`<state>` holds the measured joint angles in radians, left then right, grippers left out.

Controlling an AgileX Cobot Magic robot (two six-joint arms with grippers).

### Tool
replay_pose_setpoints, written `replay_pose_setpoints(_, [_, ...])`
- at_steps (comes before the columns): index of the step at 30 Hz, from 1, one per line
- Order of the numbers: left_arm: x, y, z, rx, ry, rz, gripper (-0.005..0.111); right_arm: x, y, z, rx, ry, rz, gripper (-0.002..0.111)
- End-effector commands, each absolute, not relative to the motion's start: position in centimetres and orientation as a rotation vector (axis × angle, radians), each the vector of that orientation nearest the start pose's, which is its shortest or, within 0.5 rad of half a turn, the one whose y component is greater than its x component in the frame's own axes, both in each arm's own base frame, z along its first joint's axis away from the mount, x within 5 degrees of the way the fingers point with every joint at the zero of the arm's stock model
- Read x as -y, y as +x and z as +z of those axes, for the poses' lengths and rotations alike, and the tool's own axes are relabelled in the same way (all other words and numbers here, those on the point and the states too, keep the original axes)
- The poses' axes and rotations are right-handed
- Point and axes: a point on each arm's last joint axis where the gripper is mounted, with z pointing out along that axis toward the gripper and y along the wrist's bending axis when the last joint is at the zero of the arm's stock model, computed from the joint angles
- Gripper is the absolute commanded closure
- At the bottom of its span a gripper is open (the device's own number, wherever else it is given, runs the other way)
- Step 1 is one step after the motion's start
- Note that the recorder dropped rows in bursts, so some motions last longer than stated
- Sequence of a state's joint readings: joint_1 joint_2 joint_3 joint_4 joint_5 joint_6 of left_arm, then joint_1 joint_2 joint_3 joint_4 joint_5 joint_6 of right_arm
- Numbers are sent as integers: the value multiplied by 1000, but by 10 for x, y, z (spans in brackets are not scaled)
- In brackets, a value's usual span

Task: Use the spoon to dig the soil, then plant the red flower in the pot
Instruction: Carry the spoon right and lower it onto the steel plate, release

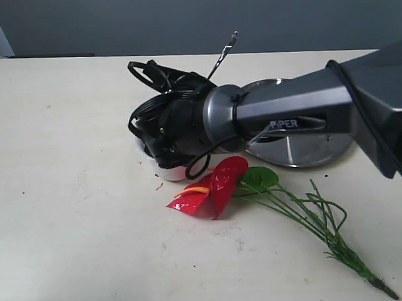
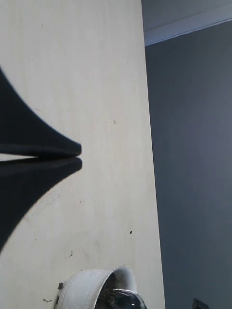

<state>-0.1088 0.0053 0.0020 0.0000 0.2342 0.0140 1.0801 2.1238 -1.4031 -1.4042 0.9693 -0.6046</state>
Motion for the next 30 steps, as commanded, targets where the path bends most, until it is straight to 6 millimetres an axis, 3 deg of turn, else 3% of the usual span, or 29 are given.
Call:
replay_pose_setpoints(1, [6,55,192,-1713,104,-75,106,-333,275,199,-754,-2301,-1566,109])
replay_pose_setpoints(4, [6,55,192,-1713,104,-75,106,-327,277,214,-825,-2236,-1549,109])
replay_pose_setpoints(7, [6,55,192,-1713,104,-75,106,-320,277,229,-1007,-2104,-1454,109])
replay_pose_setpoints(12, [6,55,192,-1713,104,-75,106,-306,276,245,-1453,-1783,-1152,109])
replay_pose_setpoints(16, [6,55,192,-1713,104,-75,106,-293,281,253,-1834,-1376,-807,109])
replay_pose_setpoints(20, [6,55,192,-1713,104,-75,106,-277,291,255,-2109,-1002,-518,109])
replay_pose_setpoints(27, [6,55,192,-1713,104,-75,106,-251,317,244,-2398,-653,-113,109])
replay_pose_setpoints(30, [6,55,192,-1713,104,-75,106,-234,333,244,-2422,-554,-50,109])
